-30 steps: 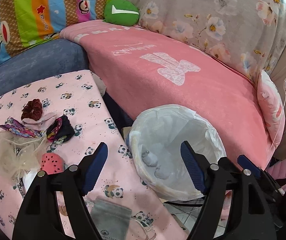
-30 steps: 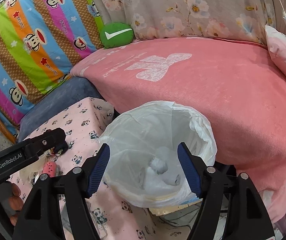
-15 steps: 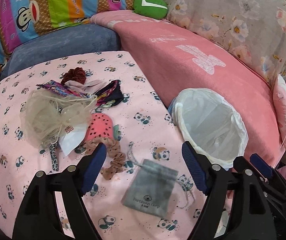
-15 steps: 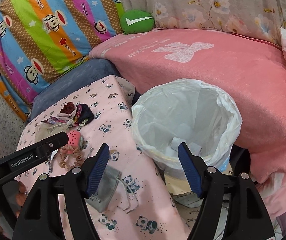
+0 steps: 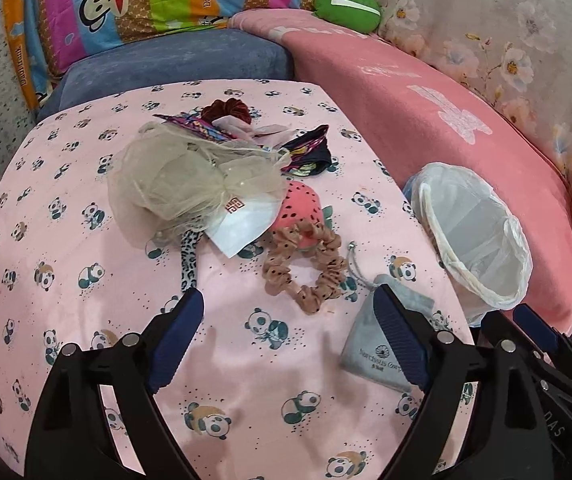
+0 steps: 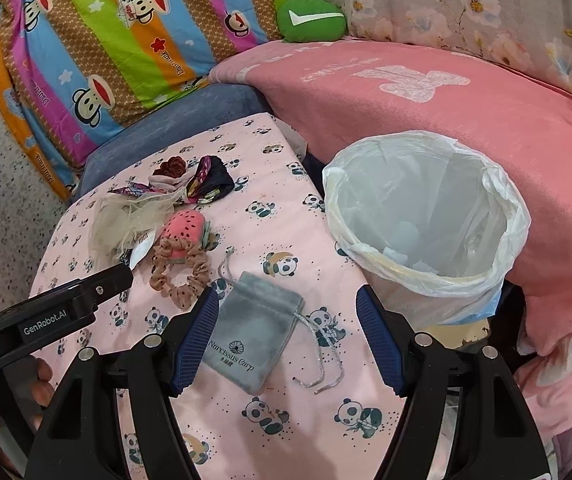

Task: Collect trash
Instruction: 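Grasp the brown scrunchie with the left tool while the right tool grasps the grey pouch, then carry the scrunchie and grey pouch over the trash bin with both tools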

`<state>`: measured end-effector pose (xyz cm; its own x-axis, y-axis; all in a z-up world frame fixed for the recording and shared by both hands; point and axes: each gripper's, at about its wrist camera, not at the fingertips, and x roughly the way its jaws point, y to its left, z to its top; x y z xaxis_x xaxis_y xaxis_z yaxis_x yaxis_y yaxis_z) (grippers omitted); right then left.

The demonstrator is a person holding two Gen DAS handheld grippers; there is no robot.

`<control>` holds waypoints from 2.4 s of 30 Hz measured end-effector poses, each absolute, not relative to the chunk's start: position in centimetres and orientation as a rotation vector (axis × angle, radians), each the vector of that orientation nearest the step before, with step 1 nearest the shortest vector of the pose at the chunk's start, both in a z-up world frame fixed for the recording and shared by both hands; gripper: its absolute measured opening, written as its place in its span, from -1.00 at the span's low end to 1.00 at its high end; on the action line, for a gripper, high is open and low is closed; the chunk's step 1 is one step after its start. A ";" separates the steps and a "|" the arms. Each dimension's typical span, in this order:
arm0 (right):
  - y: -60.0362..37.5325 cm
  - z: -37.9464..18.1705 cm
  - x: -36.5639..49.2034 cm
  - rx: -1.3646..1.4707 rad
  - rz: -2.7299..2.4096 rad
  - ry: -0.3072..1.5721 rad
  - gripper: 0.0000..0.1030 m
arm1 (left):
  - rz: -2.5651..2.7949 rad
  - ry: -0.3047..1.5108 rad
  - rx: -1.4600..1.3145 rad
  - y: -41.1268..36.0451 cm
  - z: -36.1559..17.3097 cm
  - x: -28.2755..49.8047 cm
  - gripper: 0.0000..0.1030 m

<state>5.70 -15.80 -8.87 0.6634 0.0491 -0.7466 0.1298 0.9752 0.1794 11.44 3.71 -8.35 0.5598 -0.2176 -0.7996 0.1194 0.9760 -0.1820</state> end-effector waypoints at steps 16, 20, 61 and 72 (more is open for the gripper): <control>-13.1 -13.4 7.2 0.196 -0.007 0.950 0.33 | -0.139 1.010 -0.148 7.0 -11.2 12.0 0.60; -13.4 -14.5 7.7 0.201 -0.010 0.972 0.33 | -0.149 1.024 -0.149 6.1 -11.9 12.9 0.60; -16.9 -4.7 6.1 0.223 -0.002 0.732 -0.88 | -0.315 0.917 -0.118 -0.1 -4.9 12.5 -0.79; -23.8 -1.5 4.1 0.294 -0.126 0.620 -0.88 | -0.419 0.847 -0.048 -6.6 -1.5 11.7 -0.79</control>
<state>4.13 -23.82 -1.53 0.8080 -0.0291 -0.5884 0.2038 0.9509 0.2329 11.71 -6.55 -1.55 0.5858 -0.3781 -0.7169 0.3405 0.9175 -0.2057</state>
